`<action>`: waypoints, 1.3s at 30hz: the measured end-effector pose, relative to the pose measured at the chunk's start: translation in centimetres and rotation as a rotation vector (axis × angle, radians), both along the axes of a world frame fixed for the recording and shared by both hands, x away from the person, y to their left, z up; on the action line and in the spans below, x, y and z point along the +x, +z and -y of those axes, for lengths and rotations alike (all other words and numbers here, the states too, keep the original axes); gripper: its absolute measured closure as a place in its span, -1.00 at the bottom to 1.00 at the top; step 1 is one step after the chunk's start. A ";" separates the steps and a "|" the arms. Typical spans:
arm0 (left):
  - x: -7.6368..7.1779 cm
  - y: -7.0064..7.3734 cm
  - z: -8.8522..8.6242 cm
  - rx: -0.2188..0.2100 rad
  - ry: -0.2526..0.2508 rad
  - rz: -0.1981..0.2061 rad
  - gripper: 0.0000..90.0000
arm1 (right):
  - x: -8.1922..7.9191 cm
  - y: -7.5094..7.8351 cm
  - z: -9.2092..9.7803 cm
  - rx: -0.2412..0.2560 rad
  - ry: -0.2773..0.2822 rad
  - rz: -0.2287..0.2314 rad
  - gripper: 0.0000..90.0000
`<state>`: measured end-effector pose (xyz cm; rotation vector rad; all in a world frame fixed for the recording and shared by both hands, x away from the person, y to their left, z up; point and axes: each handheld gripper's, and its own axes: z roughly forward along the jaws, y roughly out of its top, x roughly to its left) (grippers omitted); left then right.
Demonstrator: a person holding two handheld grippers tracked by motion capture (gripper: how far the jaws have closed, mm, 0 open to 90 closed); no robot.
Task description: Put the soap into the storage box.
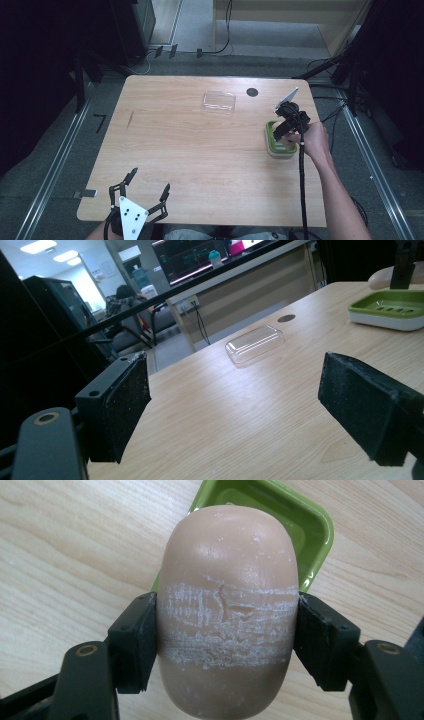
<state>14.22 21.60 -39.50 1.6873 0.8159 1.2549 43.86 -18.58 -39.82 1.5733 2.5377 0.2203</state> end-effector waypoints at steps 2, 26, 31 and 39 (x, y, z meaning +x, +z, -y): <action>0.0 0.0 0.0 0.000 0.001 0.000 -0.69 | 0.1 -0.1 0.0 0.003 -0.003 -0.006 -0.26; 0.0 0.0 0.0 -0.003 0.003 0.001 -0.69 | 2.1 -3.2 0.4 0.068 -0.211 -0.033 -0.26; 0.0 0.0 0.0 -0.003 0.002 0.002 -0.69 | 2.1 -3.5 0.1 0.057 -0.221 -0.035 -0.27; 0.0 0.0 0.0 -0.001 0.000 0.005 -0.69 | 2.3 -4.0 0.3 0.055 -0.243 -0.039 -0.27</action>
